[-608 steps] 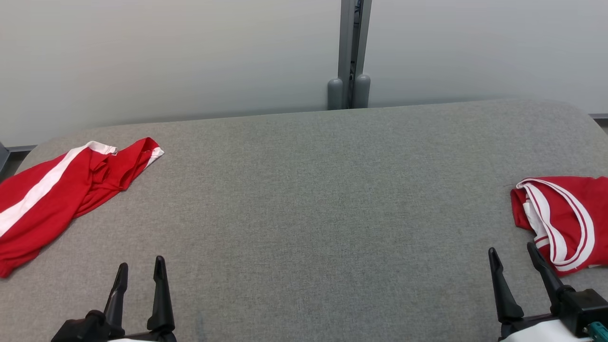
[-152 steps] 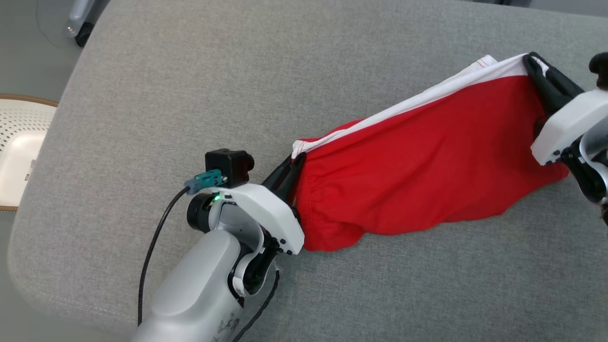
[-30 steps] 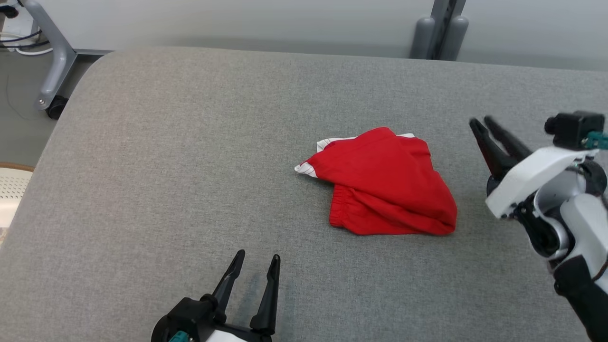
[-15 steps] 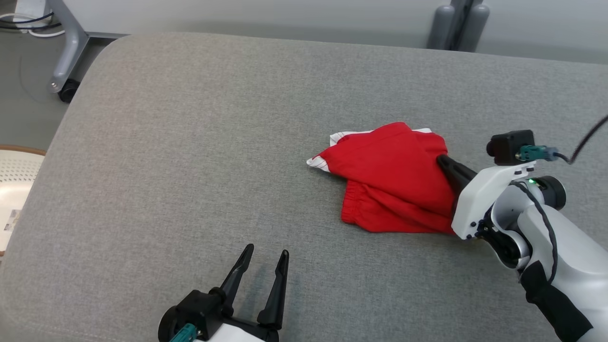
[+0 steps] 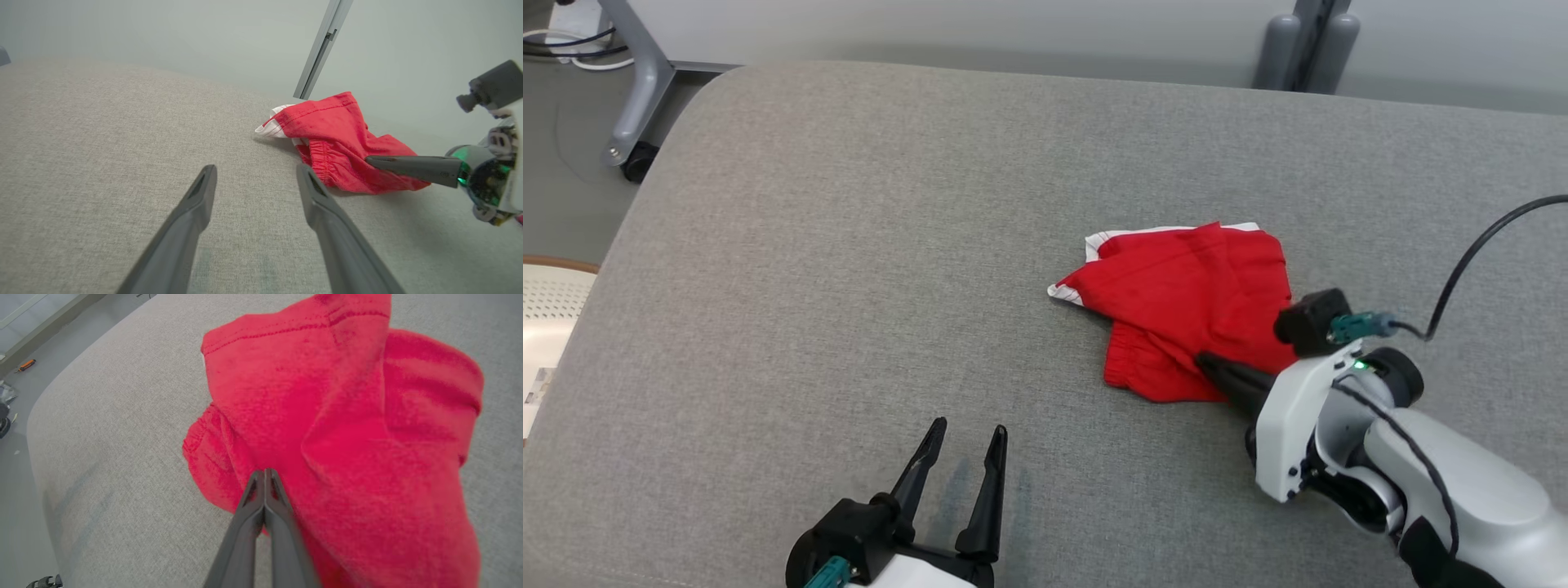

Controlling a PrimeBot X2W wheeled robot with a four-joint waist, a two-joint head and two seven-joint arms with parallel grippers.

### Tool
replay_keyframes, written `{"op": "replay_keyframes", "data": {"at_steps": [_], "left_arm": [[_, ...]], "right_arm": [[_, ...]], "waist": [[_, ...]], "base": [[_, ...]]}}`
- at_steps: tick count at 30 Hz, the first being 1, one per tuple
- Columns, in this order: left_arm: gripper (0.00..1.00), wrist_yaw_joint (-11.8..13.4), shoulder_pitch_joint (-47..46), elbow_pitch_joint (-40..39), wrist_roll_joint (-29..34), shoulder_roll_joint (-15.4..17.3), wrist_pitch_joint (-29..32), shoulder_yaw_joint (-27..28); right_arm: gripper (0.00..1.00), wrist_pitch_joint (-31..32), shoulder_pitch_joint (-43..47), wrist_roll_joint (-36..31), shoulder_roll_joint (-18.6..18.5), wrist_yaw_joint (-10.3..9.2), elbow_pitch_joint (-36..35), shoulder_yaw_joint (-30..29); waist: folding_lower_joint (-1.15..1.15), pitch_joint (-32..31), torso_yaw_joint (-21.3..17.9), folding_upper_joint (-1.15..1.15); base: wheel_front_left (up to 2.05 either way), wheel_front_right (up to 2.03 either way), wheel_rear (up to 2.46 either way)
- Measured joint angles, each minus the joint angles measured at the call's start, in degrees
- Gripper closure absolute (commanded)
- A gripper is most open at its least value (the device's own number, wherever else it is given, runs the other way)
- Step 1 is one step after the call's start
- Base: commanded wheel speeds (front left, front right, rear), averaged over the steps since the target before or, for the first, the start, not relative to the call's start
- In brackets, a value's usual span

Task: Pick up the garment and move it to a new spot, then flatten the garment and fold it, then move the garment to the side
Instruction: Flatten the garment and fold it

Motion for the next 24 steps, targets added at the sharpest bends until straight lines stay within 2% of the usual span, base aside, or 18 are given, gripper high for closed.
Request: {"op": "replay_keyframes", "data": {"at_steps": [6, 10, 14, 18, 21, 24], "left_arm": [[0.0, 0.0, -0.5, 0.1, 0.0, 0.0, 0.0, -0.2], [0.0, 0.0, -0.5, 0.2, 0.0, 0.0, 0.0, -0.3], [0.0, 0.1, -0.2, 0.1, -0.2, 0.0, 0.0, -0.1], [0.0, 0.2, 0.4, -0.1, -0.2, 0.0, 0.0, 0.0], [0.0, 0.0, -0.6, -0.6, -0.2, 0.0, 0.0, -1.4], [0.0, -0.1, -2.3, -1.2, -0.9, 0.0, 0.0, -2.8]], "right_arm": [[1.0, -0.1, 0.6, 1.3, -0.5, 0.01, -3.3, 5.6], [1.0, -2.4, 0.7, 1.7, -0.4, 0.0, -4.1, 7.3], [1.0, -6.3, 0.7, 2.4, -1.4, 0.0, -6.3, 5.8], [1.0, -8.2, -0.2, 1.7, -4.4, 0.01, -7.3, 2.8], [1.0, -8.0, -4.0, -0.3, -7.0, 0.0, -4.5, -1.0], [1.0, -6.7, -6.6, -1.8, -8.4, 0.0, -1.7, -1.5]], "waist": [[0.0, 0.2, -1.0, 0.0], [0.0, 0.0, -1.0, 0.0], [0.0, -0.5, -0.8, 0.0], [0.0, -0.1, -0.8, 0.0], [0.0, 1.1, 0.1, 0.0], [0.0, 2.4, 1.6, 0.0]], "base": [[0.0, 0.0, 0.0], [0.0, 0.0, 0.0], [0.0, 0.0, 0.0], [0.0, 0.0, 0.0], [0.0, 0.0, 0.0], [0.0, 0.0, 0.0]]}}
